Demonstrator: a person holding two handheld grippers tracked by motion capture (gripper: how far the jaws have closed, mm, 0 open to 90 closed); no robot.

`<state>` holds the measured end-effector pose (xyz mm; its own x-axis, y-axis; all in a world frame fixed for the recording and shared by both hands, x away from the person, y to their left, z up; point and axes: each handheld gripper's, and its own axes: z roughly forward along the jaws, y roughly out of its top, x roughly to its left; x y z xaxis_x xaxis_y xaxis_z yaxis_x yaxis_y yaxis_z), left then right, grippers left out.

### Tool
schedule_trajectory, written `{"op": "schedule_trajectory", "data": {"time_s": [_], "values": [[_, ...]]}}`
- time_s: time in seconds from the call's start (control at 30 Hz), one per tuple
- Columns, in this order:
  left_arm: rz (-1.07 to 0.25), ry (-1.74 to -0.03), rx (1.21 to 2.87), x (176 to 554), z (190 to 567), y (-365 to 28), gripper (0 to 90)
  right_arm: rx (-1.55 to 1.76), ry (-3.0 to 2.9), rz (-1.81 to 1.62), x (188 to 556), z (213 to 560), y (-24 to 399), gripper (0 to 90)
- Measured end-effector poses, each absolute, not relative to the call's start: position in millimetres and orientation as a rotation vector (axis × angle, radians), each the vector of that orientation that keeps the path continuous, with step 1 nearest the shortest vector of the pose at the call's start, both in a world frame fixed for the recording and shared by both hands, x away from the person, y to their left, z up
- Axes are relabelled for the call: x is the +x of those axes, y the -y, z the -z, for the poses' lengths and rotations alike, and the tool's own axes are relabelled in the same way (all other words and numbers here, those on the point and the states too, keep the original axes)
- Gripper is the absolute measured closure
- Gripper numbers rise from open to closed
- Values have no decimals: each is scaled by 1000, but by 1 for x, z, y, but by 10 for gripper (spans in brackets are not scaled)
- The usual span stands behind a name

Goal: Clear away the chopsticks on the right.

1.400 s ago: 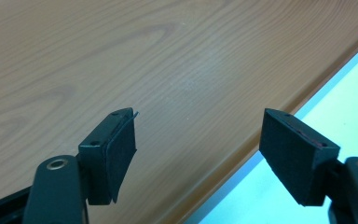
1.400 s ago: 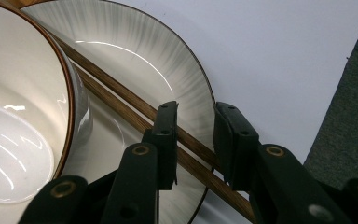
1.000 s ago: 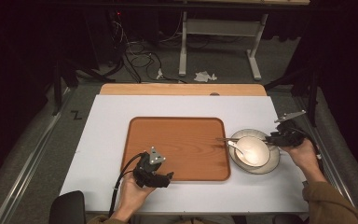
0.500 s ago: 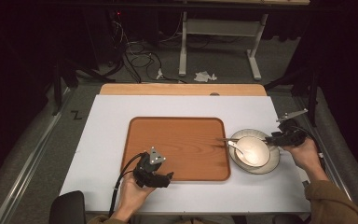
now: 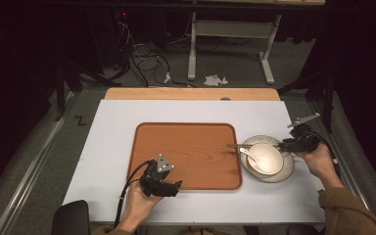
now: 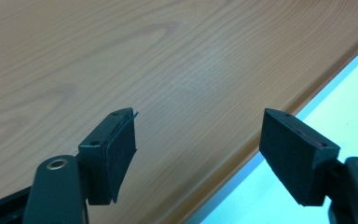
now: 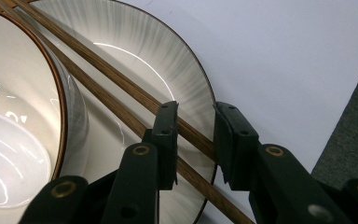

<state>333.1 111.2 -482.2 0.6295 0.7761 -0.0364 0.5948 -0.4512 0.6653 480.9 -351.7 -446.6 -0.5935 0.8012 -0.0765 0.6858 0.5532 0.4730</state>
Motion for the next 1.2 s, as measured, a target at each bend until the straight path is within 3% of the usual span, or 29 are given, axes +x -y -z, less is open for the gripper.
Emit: {"op": "schedule_trajectory", "data": {"time_s": [0.17,0.43,0.7,0.93,1.2], "values": [[-360,-1067,2203,333,483,-111,271,1224,-2502,-570,481,447,350,658],[-363,-1067,2201,333,482,-111,271,1224,-2515,-564,483,446,351,741],[-362,-1068,2202,333,482,-111,271,1227,-2499,-556,483,446,350,695],[-364,-1068,2201,333,482,-111,271,1217,-2519,-533,482,445,351,785],[-363,-1068,2202,333,482,-111,271,1186,-2533,-494,481,449,346,732]]}}
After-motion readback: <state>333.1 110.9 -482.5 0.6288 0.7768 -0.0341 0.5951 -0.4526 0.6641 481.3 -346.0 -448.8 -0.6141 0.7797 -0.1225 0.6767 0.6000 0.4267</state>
